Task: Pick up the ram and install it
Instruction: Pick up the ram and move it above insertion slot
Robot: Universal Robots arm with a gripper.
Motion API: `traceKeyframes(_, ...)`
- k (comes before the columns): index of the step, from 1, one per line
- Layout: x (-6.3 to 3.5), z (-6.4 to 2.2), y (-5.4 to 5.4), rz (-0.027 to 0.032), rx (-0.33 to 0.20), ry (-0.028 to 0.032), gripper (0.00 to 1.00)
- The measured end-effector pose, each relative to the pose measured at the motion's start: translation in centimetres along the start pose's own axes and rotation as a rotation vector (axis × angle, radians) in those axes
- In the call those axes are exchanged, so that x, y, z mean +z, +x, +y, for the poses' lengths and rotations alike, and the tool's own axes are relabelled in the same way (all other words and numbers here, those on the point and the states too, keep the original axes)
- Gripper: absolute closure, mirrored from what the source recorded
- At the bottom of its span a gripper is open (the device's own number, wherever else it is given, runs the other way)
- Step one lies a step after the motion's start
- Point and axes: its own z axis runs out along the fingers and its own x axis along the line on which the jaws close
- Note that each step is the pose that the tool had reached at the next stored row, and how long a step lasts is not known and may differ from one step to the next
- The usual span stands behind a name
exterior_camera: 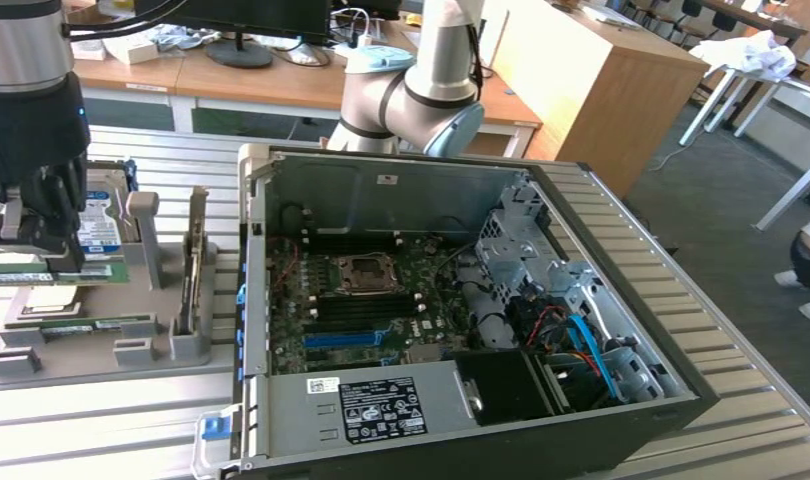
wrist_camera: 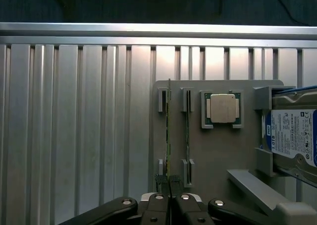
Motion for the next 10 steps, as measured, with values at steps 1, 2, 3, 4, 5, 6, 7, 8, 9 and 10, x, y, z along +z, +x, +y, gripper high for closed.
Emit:
traceKeyframes(1, -0.7, 0.01, 0.01, 0.0, 0.0, 0.0, 0.88)
traceKeyframes(2, -0.73, 0.02, 0.01, 0.0, 0.0, 0.0001, 0.88)
traceKeyframes(3, -0.77, 0.02, 0.01, 0.0, 0.0, 0.0, 0.88)
traceKeyframes(4, -0.8, 0.01, 0.01, 0.0, 0.0, 0.0001, 0.88)
traceKeyframes(5, -0.84, 0.02, 0.01, 0.0, 0.0, 0.0001, 0.88)
traceKeyframes(6, -0.86, 0.02, 0.01, 0.0, 0.0, 0.0001, 0.88)
traceKeyframes(7, -0.89, 0.02, 0.01, 0.0, 0.0, 0.0, 0.88)
traceKeyframes(8, -0.91, 0.02, 0.01, 0.0, 0.0, 0.0, 0.88)
traceKeyframes(9, -0.93, 0.02, 0.01, 0.0, 0.0, 0.0, 0.88)
traceKeyframes(10, -0.95, 0.02, 0.01, 0.0001, 0.0, 0.0, 0.88)
